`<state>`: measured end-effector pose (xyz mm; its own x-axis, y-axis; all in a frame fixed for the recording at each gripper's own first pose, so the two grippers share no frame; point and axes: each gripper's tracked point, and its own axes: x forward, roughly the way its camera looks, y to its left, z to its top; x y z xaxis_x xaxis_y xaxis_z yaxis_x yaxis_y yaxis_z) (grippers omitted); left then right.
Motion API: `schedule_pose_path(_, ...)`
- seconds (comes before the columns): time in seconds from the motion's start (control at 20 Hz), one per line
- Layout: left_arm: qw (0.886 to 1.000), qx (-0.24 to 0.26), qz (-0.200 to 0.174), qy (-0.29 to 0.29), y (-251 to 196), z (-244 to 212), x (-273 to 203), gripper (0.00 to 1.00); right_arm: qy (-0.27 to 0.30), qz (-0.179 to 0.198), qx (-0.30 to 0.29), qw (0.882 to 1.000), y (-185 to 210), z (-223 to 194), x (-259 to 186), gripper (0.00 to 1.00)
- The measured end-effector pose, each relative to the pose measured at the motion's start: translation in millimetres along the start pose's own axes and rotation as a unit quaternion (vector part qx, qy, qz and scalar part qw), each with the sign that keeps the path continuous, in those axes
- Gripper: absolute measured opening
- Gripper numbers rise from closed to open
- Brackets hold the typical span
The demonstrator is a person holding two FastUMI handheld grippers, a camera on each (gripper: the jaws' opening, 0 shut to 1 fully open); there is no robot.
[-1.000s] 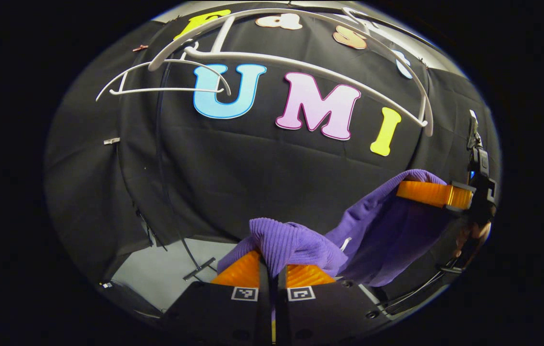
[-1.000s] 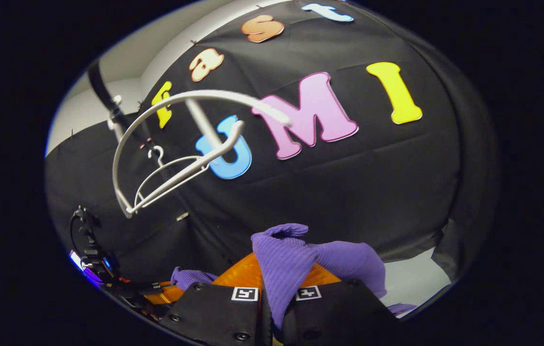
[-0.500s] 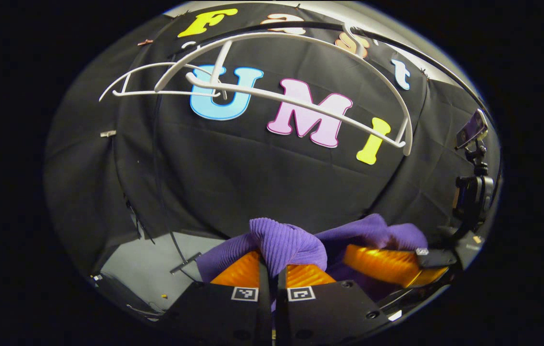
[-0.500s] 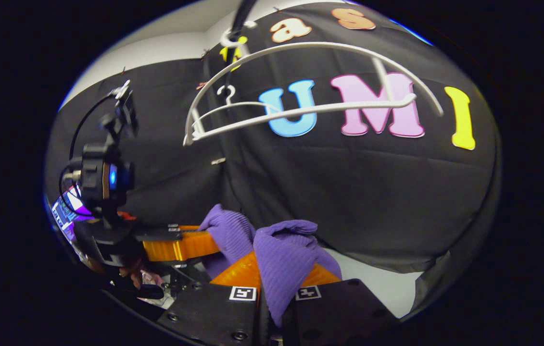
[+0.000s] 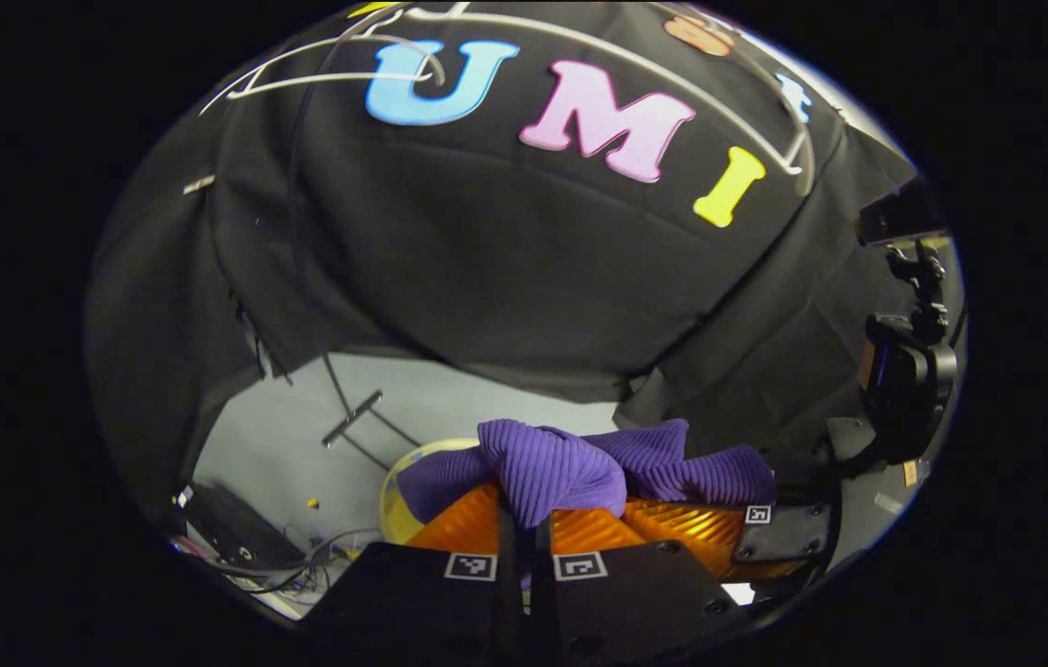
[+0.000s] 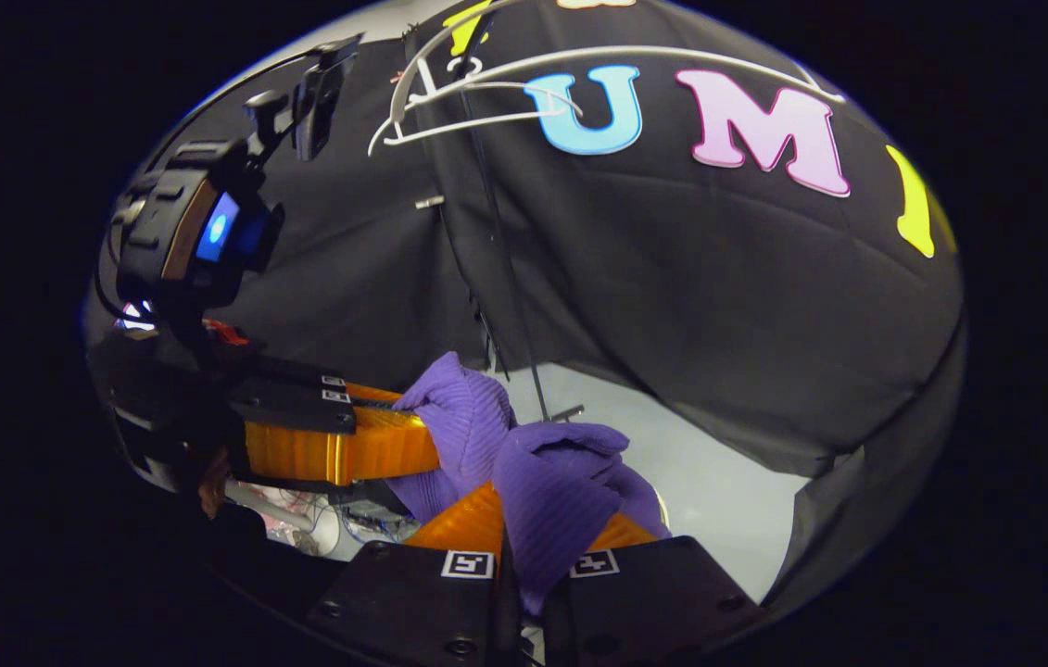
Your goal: Grasp the clothes on the hanger with both hands and then place them into the laundry hamper below.
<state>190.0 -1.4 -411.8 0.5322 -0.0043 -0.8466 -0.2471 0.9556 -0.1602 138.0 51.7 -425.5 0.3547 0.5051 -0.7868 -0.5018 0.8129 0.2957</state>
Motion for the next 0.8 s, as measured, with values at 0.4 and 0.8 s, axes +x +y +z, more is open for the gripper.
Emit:
schedule_pose_path(0.4,0.997,-0.017,0.02,0.07,17,-25,32,0.1,0.072,-0.041,0.014,0.997,-17,-40,26,0.09)
schedule_pose_path(0.8,0.99,-0.023,0.012,0.137,19,-45,49,0.17,0.087,-0.057,0.001,0.995,-31,-38,29,0.24)
